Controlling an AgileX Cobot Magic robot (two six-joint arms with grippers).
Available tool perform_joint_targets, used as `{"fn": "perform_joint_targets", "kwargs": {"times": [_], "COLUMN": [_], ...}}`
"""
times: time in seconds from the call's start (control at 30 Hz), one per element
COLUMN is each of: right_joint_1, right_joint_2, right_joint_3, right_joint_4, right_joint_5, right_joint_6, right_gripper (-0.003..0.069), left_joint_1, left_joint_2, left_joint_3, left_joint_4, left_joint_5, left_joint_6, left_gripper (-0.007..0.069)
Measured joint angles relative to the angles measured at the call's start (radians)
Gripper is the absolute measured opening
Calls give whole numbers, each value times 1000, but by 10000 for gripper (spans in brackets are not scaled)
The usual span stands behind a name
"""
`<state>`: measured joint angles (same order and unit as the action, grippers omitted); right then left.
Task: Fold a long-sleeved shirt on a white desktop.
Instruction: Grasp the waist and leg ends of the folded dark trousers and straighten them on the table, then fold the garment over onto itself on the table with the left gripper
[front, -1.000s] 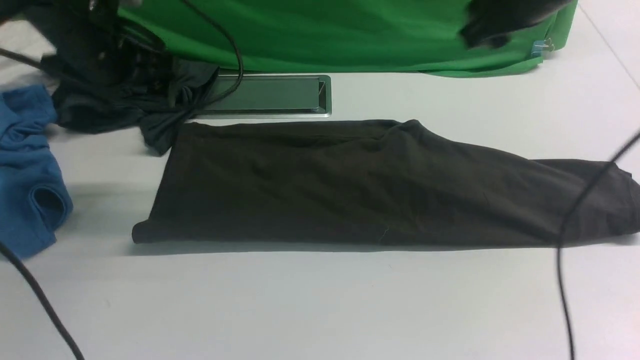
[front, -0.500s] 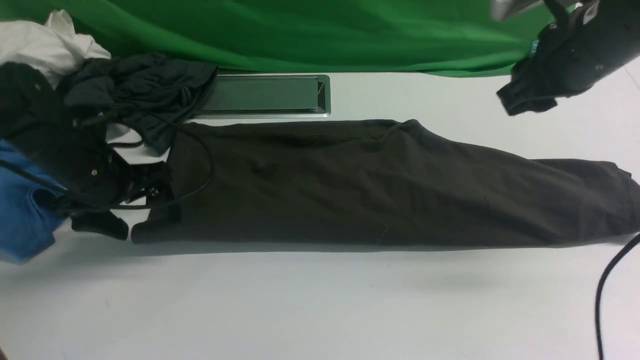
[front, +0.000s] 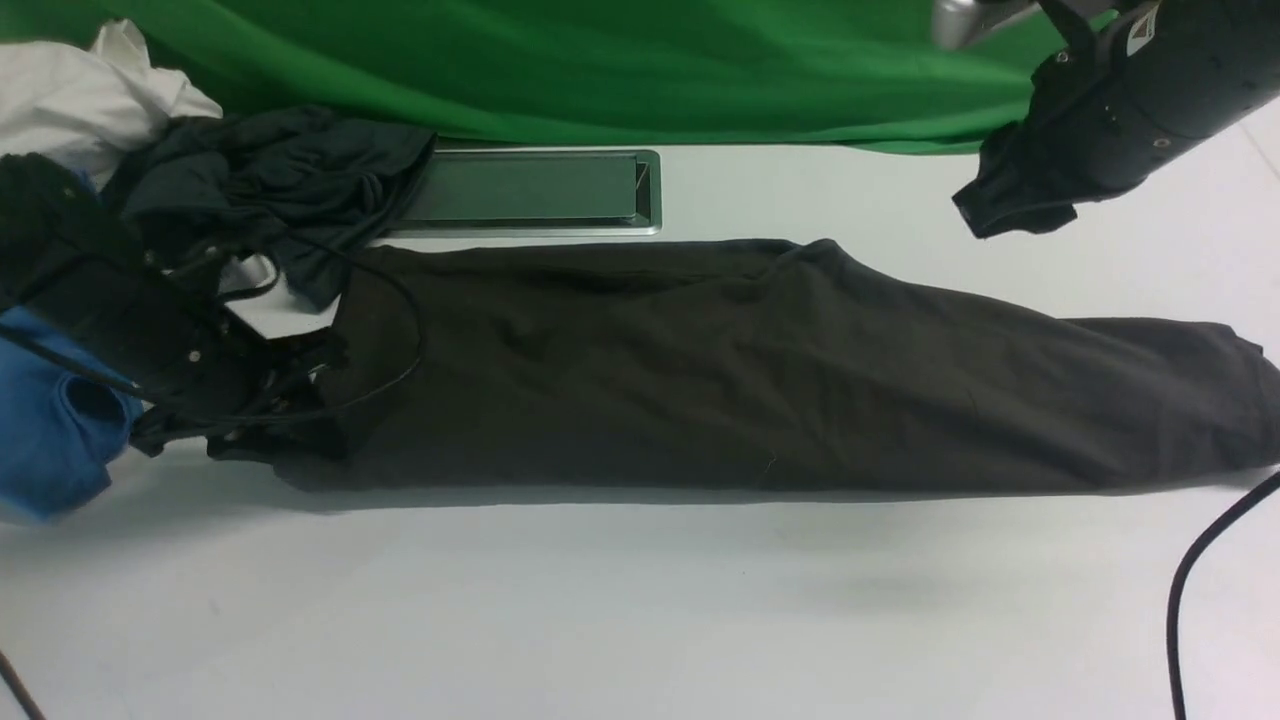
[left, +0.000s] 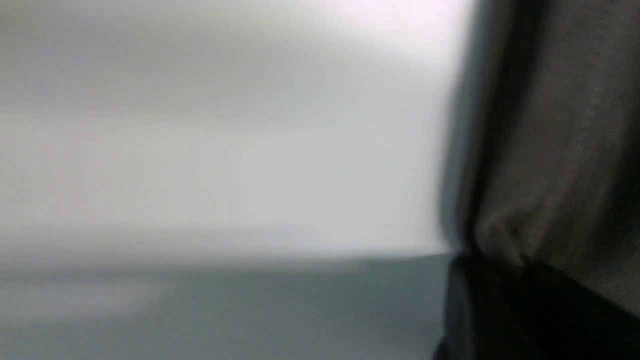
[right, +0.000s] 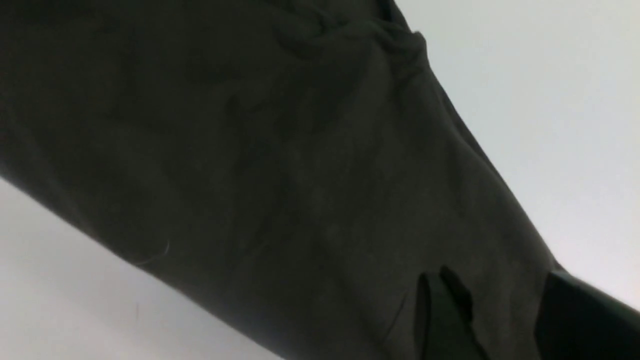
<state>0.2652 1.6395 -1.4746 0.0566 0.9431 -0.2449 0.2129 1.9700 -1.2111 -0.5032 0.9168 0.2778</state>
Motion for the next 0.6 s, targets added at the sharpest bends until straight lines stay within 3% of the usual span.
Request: {"fn": "perform_joint_targets", "kwargs": {"times": [0.23,0.37,0.6], "right_joint_1": [0,0,-2], "right_joint_2": [-150,-303,-450], "right_joint_3": [58,230,388], "right_joint_4": [16,35,37], "right_joint_5": [29,-36,-139], "right_joint_6": [45,66,95], "right_gripper": [295,295,295], "left_joint_1": [133,238,252], "left_joint_2": [-44,-144,-209], "left_joint_3": [18,59,95], "left_joint_4": [30,16,0], "left_joint_5": [47,29,14], "left_joint_6": [23,47,75], "left_gripper": [36,36,36]}}
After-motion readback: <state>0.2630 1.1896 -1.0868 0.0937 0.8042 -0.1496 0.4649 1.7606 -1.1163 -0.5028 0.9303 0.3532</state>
